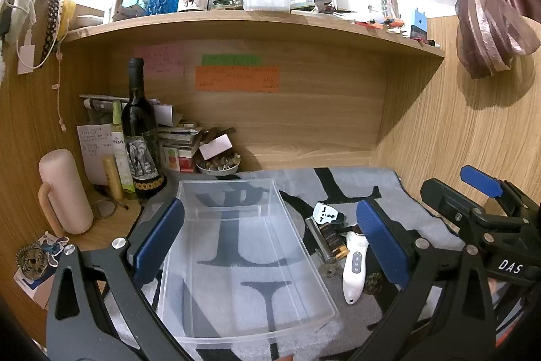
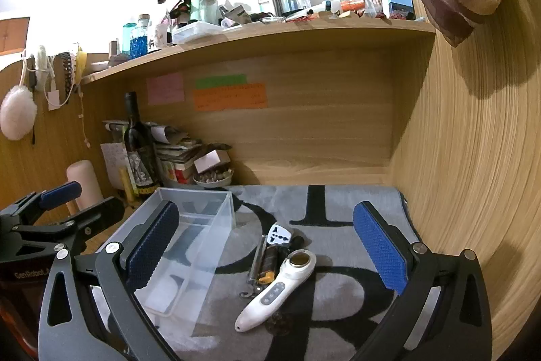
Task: Organize rigid objects
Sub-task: 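Move both tools toward the clear plastic box and items on the rug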
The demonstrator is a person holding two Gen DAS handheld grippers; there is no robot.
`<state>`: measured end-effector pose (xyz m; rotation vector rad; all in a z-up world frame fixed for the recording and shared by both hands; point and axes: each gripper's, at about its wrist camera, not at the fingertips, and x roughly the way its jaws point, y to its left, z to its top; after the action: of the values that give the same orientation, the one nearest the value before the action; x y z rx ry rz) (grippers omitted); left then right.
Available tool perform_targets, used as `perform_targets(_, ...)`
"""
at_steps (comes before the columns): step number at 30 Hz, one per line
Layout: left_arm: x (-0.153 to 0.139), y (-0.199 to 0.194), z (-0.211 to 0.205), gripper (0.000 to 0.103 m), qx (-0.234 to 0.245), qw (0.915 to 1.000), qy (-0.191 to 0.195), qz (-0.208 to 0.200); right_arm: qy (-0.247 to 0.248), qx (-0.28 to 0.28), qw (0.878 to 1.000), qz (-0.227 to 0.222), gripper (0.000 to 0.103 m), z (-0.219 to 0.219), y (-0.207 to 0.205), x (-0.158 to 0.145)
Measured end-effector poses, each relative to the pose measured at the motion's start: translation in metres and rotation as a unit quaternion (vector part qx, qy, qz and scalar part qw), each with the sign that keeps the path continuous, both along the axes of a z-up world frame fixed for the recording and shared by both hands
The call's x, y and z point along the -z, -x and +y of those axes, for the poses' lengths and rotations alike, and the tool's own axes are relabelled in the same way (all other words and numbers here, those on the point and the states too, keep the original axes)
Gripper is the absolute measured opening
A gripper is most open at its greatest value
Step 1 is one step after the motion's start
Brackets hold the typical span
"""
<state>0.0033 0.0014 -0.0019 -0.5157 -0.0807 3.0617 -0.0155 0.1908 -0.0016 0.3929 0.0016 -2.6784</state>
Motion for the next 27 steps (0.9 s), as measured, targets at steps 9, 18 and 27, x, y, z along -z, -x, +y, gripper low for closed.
perform_targets(9, -0.0028, -0.0033, -0.0002, 0.103, -0.001, 1.0, -0.001, 0.007, -0.002, 0.0, 1.0, 0.007, 0.103, -0.002, -0.0013, -0.0025)
perform_targets(18, -0.0058, -0.0037, -0.0006, 0.103, -0.001, 0.9999, -0.002, 0.012, -0.003, 0.001, 1.0, 0.011, 0.103, -0.0013, -0.0025, -0.004)
perform_targets(27, -0.0081, -0.0037, -0.0016, 0.103, -0.002, 0.9999, -0.002, 0.015, -0.003, 0.0, 1.0, 0.012, 0.103, -0.001, -0.0022, -0.005)
